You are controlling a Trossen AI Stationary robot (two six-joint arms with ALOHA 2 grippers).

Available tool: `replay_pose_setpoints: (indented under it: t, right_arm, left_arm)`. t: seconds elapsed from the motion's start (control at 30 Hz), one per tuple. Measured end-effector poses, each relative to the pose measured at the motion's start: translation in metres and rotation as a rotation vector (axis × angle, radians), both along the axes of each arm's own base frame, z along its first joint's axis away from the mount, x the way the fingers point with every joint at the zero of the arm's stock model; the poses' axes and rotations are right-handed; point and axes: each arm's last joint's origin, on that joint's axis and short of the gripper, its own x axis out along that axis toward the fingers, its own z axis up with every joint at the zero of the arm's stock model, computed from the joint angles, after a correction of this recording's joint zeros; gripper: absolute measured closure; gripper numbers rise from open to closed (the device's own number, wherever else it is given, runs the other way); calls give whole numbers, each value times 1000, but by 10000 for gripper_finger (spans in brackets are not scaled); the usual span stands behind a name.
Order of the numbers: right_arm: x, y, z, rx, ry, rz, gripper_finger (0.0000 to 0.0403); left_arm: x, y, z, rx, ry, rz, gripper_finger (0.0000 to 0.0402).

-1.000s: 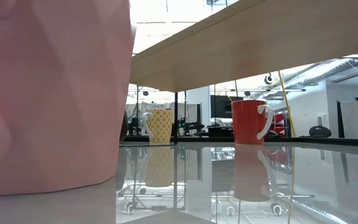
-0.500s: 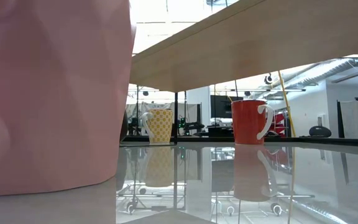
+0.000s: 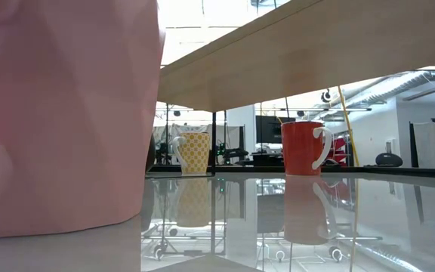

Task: Place coffee mugs
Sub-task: Put the orange-black mug on the shelf

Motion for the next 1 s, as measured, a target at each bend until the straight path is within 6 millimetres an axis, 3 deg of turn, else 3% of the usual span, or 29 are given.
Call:
replay_pose_setpoints:
  t: [0.17,0.3,0.5,0.73,1.0]
  right_arm:
    - [7,-2,-2,32,-18,-60,277]
    - [11,-1,-2,118,-75,-163,277]
    - [23,0,-1,224,-168,-201,277]
    - [39,3,-4,305,-160,-157,277]
    - [60,5,-10,388,-141,-109,277]
  left_arm:
    - [7,-9,-7,21,40,-26,141]
    - [15,-16,-18,-13,98,-62,106]
    - [24,-33,-26,10,128,-143,99]
    - [30,-58,-37,123,132,-329,99]
    - [22,-79,-79,150,177,-466,99]
